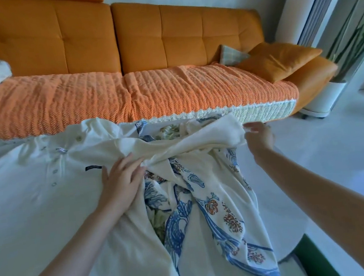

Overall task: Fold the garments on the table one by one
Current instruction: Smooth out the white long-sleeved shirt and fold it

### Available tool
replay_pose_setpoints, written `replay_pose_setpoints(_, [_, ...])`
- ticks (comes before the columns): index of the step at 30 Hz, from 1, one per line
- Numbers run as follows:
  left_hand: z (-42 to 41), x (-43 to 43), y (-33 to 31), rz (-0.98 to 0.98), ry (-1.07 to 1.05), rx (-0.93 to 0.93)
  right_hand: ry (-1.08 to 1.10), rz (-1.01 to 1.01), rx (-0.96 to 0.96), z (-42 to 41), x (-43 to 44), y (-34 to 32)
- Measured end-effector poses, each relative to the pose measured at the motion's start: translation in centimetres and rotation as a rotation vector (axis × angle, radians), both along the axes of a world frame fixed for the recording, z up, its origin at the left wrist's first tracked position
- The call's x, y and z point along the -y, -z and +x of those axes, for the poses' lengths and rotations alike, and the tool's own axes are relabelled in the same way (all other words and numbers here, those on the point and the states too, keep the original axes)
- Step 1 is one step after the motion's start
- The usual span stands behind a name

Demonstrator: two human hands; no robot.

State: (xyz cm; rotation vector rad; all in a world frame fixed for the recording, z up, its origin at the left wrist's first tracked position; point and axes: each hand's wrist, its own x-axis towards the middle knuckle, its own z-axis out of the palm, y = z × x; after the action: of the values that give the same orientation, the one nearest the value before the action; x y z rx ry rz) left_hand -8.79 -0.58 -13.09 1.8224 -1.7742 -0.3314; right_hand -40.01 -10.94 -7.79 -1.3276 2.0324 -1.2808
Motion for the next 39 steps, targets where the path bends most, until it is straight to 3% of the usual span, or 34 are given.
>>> replay_pose_setpoints(3, [-2.3, 1.3, -1.5, -0.158, 0.065, -0.056, -0.282, -0.064, -0.272, 3.5, 0.3, -2.2])
replay_pose_setpoints(6, [-4.0, 2.5, -3.0, -0.056, 0.027, -0.152, -0.579, 0.039, -0.642, 4.8, 1.2, -2.9])
replay_pose_setpoints(12, [-5.1, 3.7, -3.0, -0.051, 0.046, -0.209, -0.639, 0.070, -1.183, 1.4, 3.8, -2.8])
replay_pose_setpoints(17, [-5.5, 3.5, -2.0, -0.119, 0.006, -0.128, -0.704, 0.110, -1.164, -1.6, 3.2, -1.4])
replay_pose_setpoints(21, [-6.0, 3.2, -2.5, -0.188, 0.068, 0.015, -0.592, -0.021, -1.251, -2.9, 2.4, -0.2])
replay_pose_setpoints(26, [-6.8, 3.2, -2.9, -0.241, 0.036, 0.145, -0.572, 0.022, -1.400, -4.9, 1.3, -0.1])
replay_pose_setpoints(29, [-6.7, 3.0, -3.3, -0.278, -0.004, 0.122, -0.539, -0.152, -1.444, -6.6, 0.8, -0.7])
replay_pose_setpoints(32, [-6.4, 2.5, -3.5, -0.301, 0.002, 0.177, -0.306, -0.329, -1.324, -8.9, -0.2, -1.3])
replay_pose_setpoints(34, [-6.3, 2.0, -3.1, -0.224, 0.069, 0.214, -0.248, -0.248, -1.311, -10.2, -1.1, -0.2])
replay_pose_setpoints(36, [-6.2, 1.5, -2.3, -0.107, 0.178, 0.255, -0.304, 0.029, -1.355, -11.1, -2.4, 1.8])
replay_pose_setpoints(39, [-5.8, 1.3, -2.1, -0.060, 0.261, 0.229, -0.360, 0.428, -1.261, -11.0, -3.8, 2.3])
